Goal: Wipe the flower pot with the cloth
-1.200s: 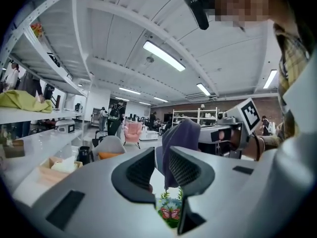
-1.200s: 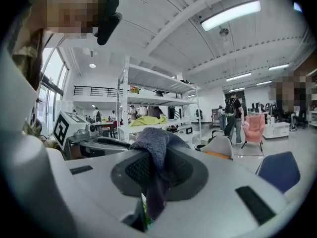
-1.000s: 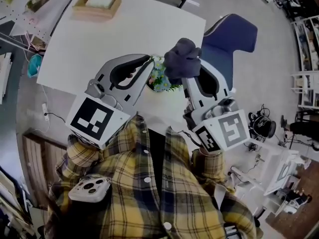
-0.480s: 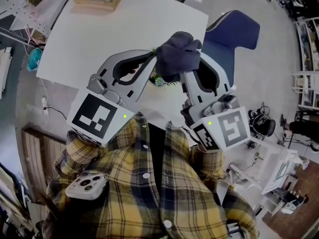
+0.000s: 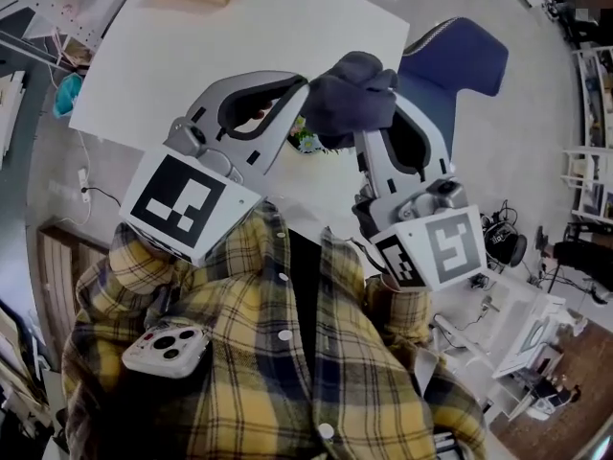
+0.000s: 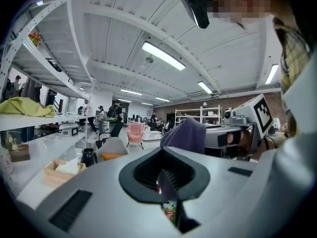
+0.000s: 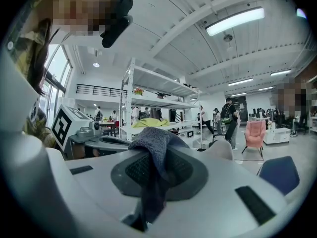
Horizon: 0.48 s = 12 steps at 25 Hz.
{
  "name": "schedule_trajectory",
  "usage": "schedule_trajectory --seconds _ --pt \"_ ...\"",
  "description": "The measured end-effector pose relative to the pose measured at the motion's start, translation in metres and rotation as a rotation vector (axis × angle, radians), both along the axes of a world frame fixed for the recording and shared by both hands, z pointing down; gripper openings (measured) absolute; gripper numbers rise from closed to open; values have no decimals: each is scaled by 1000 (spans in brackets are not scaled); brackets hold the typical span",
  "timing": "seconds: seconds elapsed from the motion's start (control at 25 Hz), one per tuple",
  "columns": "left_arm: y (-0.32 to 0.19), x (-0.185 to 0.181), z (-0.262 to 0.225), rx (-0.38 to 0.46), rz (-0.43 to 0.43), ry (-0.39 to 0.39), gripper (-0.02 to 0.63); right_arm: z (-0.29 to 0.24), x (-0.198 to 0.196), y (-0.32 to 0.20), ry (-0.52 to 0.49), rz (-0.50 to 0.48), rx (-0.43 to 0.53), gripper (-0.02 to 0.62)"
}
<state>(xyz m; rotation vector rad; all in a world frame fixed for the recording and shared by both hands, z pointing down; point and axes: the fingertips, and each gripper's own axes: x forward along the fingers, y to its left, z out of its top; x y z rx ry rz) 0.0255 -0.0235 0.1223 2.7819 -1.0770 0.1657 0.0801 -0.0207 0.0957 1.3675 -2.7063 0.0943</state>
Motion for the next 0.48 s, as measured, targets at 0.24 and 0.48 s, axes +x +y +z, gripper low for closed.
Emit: schedule_trajectory --seconds 0.24,0.48 --pt "-6 -2 -1 31 34 -34 8 0 -2 -2 9 -2 -4 34" --pt "2 7 8 76 59 -86 8 2 6 0 6 -1 -8 34"
